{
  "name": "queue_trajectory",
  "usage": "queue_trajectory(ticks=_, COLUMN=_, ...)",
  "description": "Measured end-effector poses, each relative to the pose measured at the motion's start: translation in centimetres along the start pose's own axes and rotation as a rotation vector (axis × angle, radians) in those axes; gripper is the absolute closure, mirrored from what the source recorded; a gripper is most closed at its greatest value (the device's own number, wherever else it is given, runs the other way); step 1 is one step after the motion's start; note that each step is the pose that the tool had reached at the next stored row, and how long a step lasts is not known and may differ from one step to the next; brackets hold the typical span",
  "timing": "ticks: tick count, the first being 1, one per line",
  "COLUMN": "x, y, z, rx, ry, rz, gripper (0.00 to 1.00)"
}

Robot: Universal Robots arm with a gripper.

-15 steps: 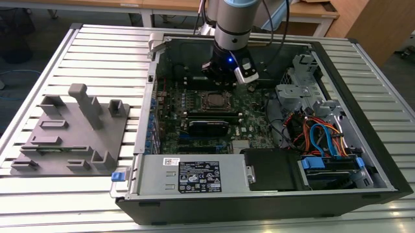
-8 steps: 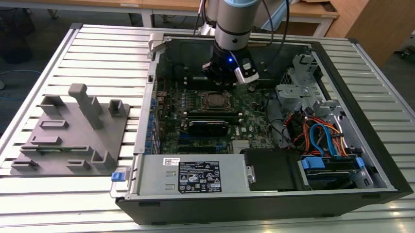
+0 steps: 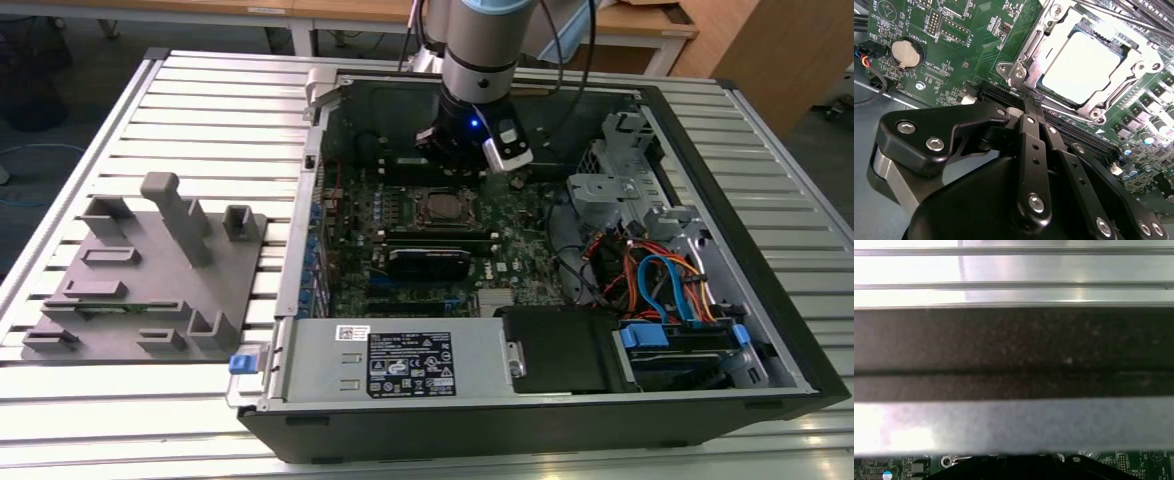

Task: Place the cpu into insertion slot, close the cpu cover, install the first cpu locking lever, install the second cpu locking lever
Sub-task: 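Install the first cpu locking lever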

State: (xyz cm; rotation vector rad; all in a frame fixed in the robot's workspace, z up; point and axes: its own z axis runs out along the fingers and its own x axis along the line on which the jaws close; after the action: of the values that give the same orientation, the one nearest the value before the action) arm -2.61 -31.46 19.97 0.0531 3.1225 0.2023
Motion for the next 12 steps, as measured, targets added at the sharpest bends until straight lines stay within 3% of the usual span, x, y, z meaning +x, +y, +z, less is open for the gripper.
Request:
queue_trajectory(ticks=7, x=-0.01, y=0.02, z=-0.11, rx=0.0001, ry=-0.0001, rz=0.000, gripper=0.89)
queue_trajectory(ticks=11, x=-0.03, y=0.00, z=-0.06, rx=0.0106, ry=-0.0003, rz=0.000, gripper=0.89)
queue_trajectory(ticks=12, x=-0.02, y=-0.08, z=0.49, rx=0.0577, ry=-0.0014, rz=-0.001, gripper=0.89)
